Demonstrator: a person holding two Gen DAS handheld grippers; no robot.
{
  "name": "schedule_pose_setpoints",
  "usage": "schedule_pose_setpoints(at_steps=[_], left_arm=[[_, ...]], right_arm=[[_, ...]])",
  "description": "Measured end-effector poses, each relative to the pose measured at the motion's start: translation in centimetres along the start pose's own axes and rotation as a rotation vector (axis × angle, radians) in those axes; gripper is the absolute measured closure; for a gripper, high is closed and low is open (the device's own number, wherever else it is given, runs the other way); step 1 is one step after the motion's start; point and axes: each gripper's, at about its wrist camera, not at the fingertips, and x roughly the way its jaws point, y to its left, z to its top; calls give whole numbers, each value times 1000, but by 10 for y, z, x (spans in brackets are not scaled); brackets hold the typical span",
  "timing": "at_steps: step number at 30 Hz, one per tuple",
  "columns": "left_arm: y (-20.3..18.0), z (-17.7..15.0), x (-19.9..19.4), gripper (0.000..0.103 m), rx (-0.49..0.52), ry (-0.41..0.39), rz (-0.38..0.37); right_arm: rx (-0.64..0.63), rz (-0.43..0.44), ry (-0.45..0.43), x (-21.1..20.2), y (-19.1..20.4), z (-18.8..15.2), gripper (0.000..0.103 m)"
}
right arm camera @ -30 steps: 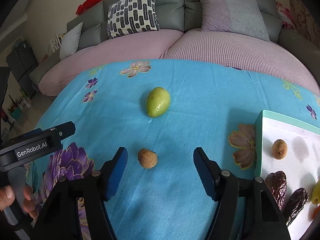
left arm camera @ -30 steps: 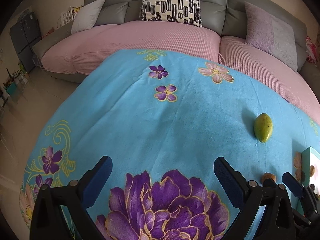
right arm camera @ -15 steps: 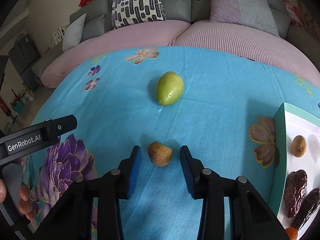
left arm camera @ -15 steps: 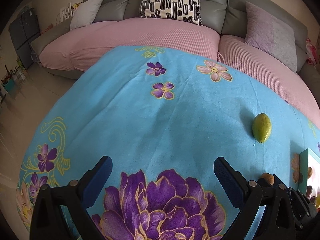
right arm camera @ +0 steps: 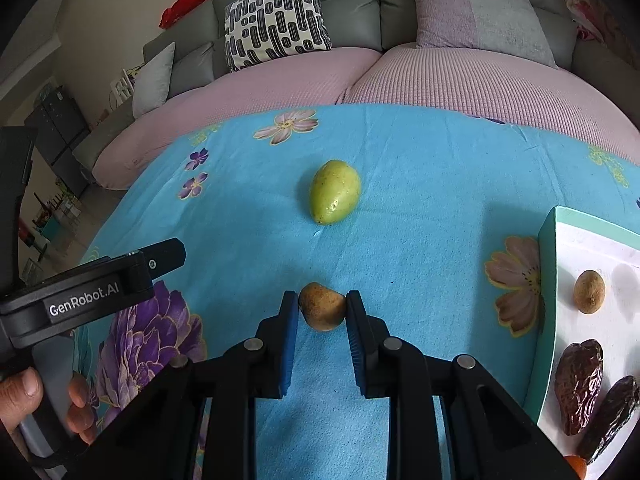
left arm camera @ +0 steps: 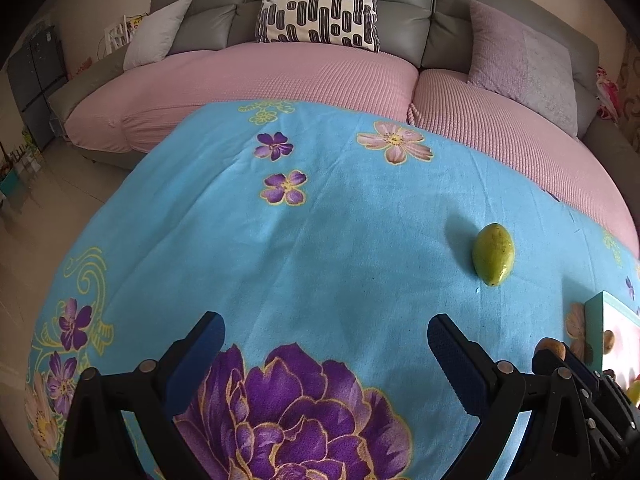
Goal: Organize fruits
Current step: 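Grasp the green pear with the left tool while the right tool grasps a brown pear-shaped fruit, then carry the green pear and the brown fruit over the tray with both tools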
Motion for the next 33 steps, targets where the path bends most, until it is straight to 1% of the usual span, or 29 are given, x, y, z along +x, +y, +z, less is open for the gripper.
schedule_pose_setpoints(at_steps=[4,7,9,11,13,15,16,18,19,20,23,25,30,33], left_arm=[[-15,0,4,1,14,5,-40],[-30,5,8,1,25,2,-92],[-41,9,10,6,34,0,-136],[-52,14,14,15,47,0,-190],[-66,19,20,18,72,11,-230],[-77,25,25,24,88,18,-256],[-82,28,28,30,92,24,-272],[-91,33,33,36,94,38,-317],[-95,35,37,41,96,50,-334],[-99,37,40,46,102,55,-336],[-108,41,52,54,121,74,-307],[-109,42,58,60,112,84,-297],[-109,40,58,61,110,70,-297],[-103,33,50,61,93,63,-332]], right_arm=[[53,8,-31,-12,-16,2,78],[73,-19,-43,-19,-26,3,78],[88,-29,-59,-27,-33,4,78],[104,-42,-80,-36,-40,6,78],[118,-59,-99,-45,-47,7,78],[132,-72,-115,-52,-53,7,78],[139,-75,-123,-55,-56,7,78],[147,-82,-136,-60,-60,7,78],[148,-86,-141,-62,-61,8,78],[150,-90,-146,-64,-63,8,78],[159,-100,-153,-67,-68,9,78],[168,-106,-156,-70,-71,8,78],[186,-115,-170,-77,-76,8,78],[193,-117,-172,-78,-78,7,78]])
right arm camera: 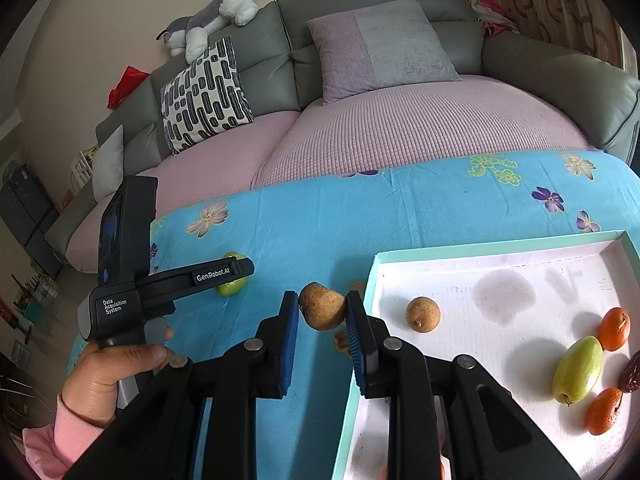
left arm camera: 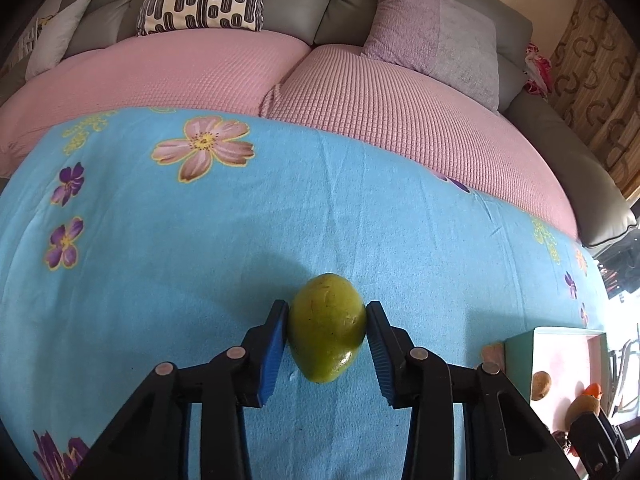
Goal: Organize fruits
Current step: 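Carry the green pear and the brown fruit over the tray with both tools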
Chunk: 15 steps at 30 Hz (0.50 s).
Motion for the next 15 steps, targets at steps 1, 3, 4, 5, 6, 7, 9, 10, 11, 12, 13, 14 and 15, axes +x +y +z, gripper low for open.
schedule_pose_setpoints(at_steps=[1,3,4,5,6,7,9,10,11,12,13,14,15], left_arm=[[-1,-3,-4,61,-5,-6,-11],[-3,-11,-16,61,-9,-24,-26],[-5,-15,-22,61,-9,-35,-37],[-7,-19,-30,61,-9,-46,-50],[-10,-22,-36,61,-8,-56,-64],[-13,-25,-42,61,-6,-67,-75],[-22,-28,-55,61,2,-84,-89],[-26,-29,-62,61,8,-99,-96],[-31,-30,-69,61,18,-116,-104],[-37,-31,-76,61,29,-128,-111],[-42,-34,-82,61,37,-138,-119],[-47,-37,-86,61,44,-142,-127],[-52,-41,-89,61,51,-143,-134]], right_arm=[[3,0,0,-1,-1,-1,78],[7,0,0,-2,-3,-1,78],[9,-1,-1,-2,-4,-1,78],[10,-2,-2,-3,-5,-1,78],[12,-4,-3,-4,-6,-1,78],[14,-6,-4,-5,-7,0,78],[21,-14,-5,-7,-9,-1,78],[24,-18,-6,-9,-12,-1,78],[27,-24,-9,-12,-14,-1,78],[30,-32,-12,-15,-17,0,78],[33,-41,-16,-18,-20,0,78],[37,-52,-19,-22,-23,0,78],[42,-62,-22,-25,-26,0,78]])
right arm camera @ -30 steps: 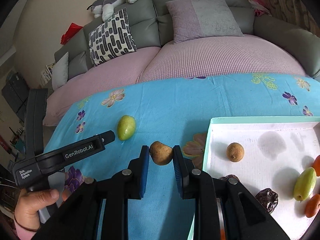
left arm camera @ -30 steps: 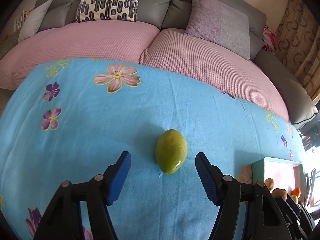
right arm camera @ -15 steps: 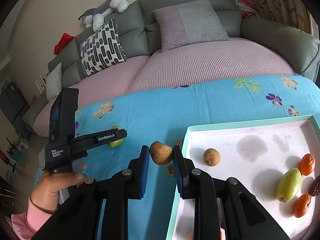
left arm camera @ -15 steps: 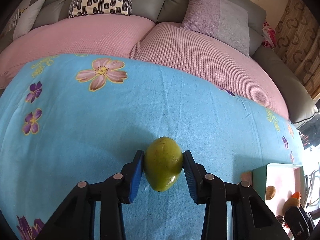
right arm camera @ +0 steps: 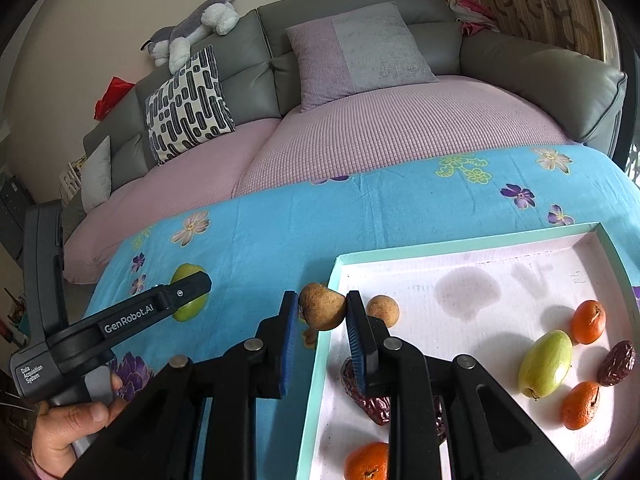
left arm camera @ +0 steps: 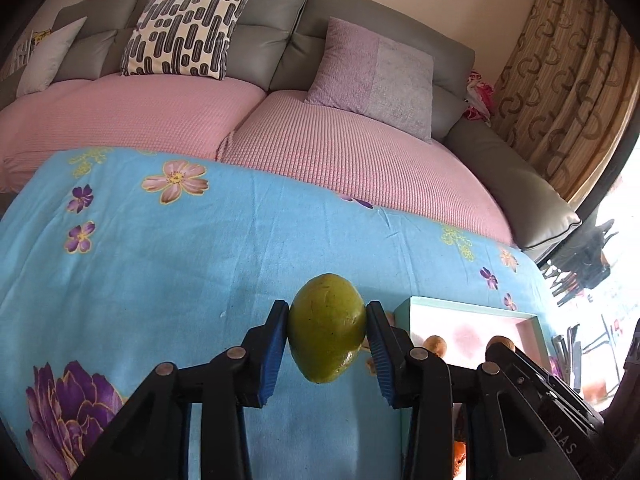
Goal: Organize fruits
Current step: 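Carry the green pear and the brown fruit over the tray with both tools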
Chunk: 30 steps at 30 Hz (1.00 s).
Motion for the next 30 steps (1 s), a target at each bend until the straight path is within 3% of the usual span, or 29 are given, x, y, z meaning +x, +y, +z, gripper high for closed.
schedule_pose_setpoints(at_steps=[9,19,30], left_arm=[[-47,-41,-17,61,101,37,-67],[-90,-91,-27,61,207,106,-106],[-106,-140,-19,61,263,199,-90]], right_arm=[[47,-113,-43,-41,-40,1,78],[81,-178,-107,-94,-73,-3,78],[109,-181,-43,-103,-93,-35,78]])
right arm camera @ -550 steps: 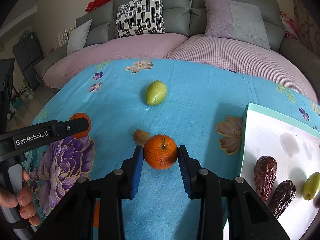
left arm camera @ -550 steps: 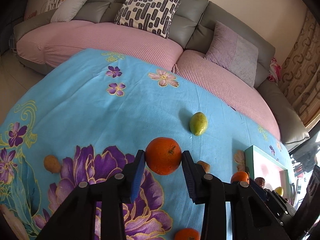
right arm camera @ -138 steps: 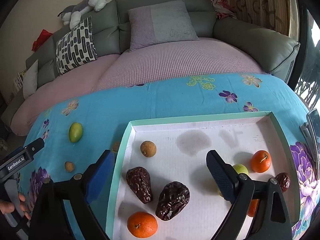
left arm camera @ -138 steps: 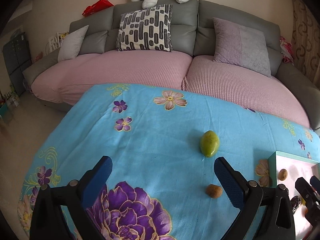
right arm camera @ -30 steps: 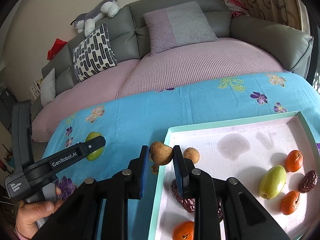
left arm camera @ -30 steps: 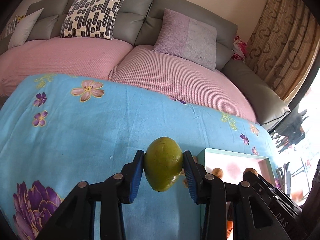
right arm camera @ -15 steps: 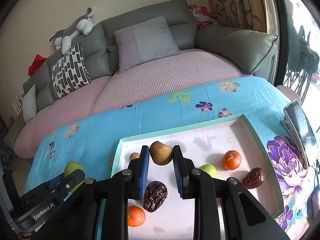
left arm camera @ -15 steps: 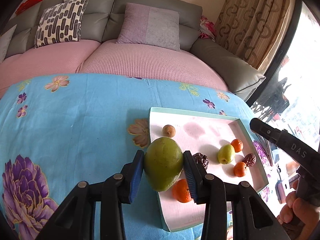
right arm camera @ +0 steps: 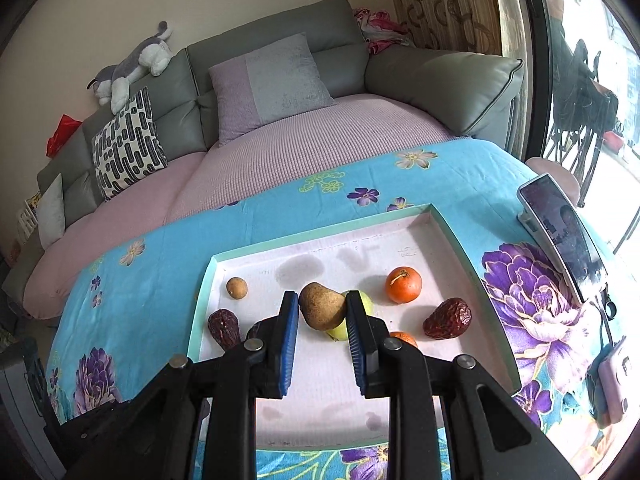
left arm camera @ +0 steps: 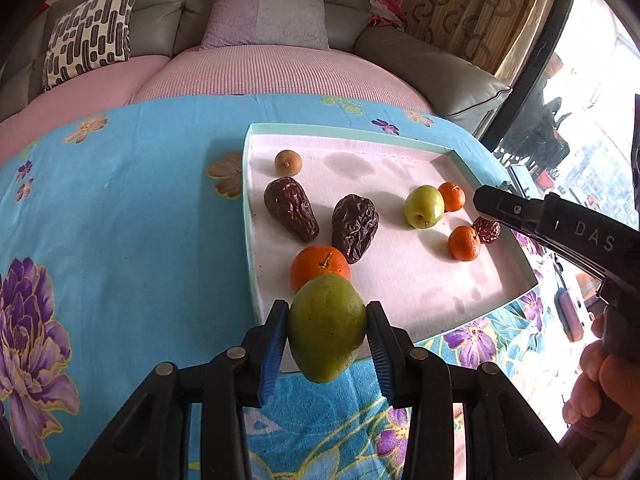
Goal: Organize fruits
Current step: 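Carry the green pear and the brown fruit over the tray with both tools, then open the left tool to release the green pear while the right tool releases the brown fruit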
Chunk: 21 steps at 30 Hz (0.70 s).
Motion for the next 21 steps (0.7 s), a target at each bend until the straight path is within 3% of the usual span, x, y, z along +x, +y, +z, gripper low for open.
schedule_pose_setpoints(at_steps=[11,21], left_arm=[[-3,-1,3,61,15,7,25],[-1,-2,4,61,-3,6,22]], right_arm=[[2,10,187,41,-9,-49,78],[-17,-17,230,51,-8,-63,78]])
